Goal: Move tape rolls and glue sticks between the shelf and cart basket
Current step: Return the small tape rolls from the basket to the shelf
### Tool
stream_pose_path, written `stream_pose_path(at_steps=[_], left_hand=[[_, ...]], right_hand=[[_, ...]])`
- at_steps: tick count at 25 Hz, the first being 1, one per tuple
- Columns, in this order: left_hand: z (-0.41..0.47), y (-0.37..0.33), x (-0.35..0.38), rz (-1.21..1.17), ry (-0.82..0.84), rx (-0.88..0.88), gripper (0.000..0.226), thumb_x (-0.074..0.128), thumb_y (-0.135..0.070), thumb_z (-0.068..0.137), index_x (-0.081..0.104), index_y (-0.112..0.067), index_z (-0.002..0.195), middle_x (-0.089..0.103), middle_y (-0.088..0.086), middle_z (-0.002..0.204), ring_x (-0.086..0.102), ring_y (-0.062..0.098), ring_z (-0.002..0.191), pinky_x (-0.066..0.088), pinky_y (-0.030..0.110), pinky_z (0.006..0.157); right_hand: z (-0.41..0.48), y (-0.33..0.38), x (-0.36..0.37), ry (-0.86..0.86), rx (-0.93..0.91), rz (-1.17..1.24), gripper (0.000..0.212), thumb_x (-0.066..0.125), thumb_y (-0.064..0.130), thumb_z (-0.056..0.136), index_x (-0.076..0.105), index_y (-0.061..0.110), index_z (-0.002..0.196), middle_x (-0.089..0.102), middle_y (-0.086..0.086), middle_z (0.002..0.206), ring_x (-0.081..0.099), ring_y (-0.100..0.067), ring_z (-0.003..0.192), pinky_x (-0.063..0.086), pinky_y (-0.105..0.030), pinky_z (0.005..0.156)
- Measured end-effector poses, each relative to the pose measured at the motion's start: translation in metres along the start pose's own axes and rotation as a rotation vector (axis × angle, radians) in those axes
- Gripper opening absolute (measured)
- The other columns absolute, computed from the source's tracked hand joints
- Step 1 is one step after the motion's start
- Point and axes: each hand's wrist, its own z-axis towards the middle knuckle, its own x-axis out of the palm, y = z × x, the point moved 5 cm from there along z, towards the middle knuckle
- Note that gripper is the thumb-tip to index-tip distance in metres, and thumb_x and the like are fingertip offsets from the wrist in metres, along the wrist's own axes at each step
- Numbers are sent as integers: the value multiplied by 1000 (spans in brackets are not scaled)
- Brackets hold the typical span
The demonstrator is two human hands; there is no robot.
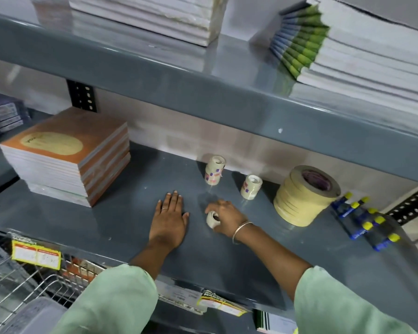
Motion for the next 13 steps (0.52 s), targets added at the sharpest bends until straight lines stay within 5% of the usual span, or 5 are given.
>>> stream_pose_path(at_steps=[7,13], left_hand=[[-1,1,1,-23,-19,15,56,25,-33,97,11,-8,145,10,8,158,4,22,147,4,40,121],[0,3,1,17,-29,-5,68,2,-42,86,12,-10,145,11,6,158,6,21,147,5,38,121]], right_hand=[[23,-88,-100,-216,220,-16,53,69,6,75,51,9,124,49,-24,123,50,-40,113,44,-35,93],[40,-107,-106,-153,267,-54,52,72,6,75,51,8,123,54,-20,125,52,-35,115,45,-33,93]])
